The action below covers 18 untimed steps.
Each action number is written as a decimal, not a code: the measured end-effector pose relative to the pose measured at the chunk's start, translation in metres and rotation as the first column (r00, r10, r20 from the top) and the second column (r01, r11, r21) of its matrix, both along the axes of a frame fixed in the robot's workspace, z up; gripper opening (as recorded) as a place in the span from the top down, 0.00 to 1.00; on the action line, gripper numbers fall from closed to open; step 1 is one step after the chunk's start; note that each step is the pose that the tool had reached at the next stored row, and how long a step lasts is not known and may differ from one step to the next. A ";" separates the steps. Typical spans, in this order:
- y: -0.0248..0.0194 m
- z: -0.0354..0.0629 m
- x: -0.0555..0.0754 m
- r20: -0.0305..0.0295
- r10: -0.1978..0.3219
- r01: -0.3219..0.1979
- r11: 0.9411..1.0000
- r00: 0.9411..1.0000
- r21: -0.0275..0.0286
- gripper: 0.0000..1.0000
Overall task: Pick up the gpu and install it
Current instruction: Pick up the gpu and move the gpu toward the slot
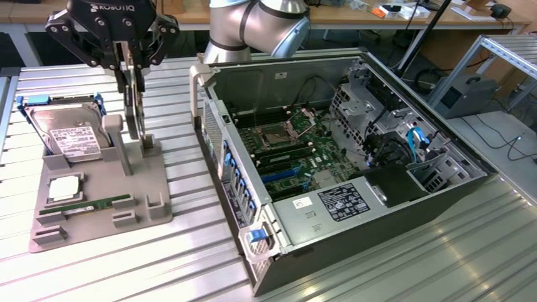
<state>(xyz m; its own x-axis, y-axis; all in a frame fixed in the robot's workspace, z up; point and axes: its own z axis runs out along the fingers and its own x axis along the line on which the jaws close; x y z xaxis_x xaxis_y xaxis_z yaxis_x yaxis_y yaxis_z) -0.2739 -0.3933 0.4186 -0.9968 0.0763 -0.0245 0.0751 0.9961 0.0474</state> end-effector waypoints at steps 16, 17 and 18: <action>0.0000 0.0094 0.000 0.000 0.000 0.000 1.000 1.000 0.001 0.73; 0.0000 0.0094 0.000 0.000 0.000 0.000 1.000 1.000 0.000 0.73; 0.0000 0.0095 0.001 0.000 0.000 0.000 1.000 1.000 0.000 0.73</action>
